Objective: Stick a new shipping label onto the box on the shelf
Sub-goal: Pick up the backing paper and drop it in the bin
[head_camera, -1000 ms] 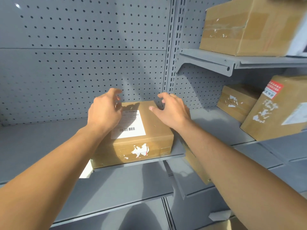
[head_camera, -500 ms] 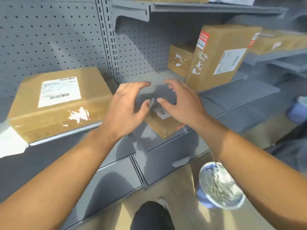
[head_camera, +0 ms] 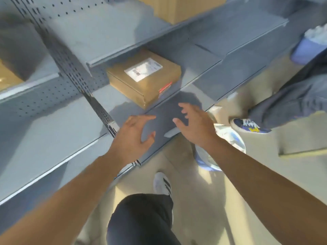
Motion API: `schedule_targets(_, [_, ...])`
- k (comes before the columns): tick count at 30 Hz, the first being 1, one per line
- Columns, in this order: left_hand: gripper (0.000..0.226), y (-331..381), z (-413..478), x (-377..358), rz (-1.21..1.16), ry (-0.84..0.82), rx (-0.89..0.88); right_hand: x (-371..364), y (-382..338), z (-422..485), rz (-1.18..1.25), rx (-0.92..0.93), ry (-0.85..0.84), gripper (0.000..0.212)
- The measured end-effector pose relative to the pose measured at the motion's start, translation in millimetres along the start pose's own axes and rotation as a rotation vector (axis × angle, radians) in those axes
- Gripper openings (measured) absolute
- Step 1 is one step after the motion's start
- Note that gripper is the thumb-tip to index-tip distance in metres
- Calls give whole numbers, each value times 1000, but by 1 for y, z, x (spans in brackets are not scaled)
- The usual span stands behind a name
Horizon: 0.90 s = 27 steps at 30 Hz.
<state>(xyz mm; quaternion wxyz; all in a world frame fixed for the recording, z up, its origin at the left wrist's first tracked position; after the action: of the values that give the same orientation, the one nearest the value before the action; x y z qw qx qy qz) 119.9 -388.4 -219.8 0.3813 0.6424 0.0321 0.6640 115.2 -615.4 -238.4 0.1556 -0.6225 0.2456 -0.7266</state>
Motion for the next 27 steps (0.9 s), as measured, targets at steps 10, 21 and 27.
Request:
schedule_targets(10, [51,-79,25,-130,72,-201,-48,-149,125,38,-221,-23,-202,54])
schedule_targets(21, [49,-144,13,-171,74,-135,-16,-288,191,106,-572,36,-401,64])
schedule_targets(27, [44,-162,-4,-173,65,-125,32,-307,198,122,-730,91,-338,44])
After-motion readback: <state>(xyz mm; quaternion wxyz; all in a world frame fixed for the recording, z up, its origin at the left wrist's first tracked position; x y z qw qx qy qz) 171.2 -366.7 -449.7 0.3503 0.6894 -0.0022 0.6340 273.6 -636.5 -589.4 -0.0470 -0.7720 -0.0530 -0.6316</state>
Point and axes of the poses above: each hand's wrist, its own z-axis towards the middle knuckle, its own x-axis out of the back of the hand, y = z × x, the point moved 3 cm from there along z, towards the middle knuckle, and after that the axes turned 3 degrees about y, right-handed, at the moved point
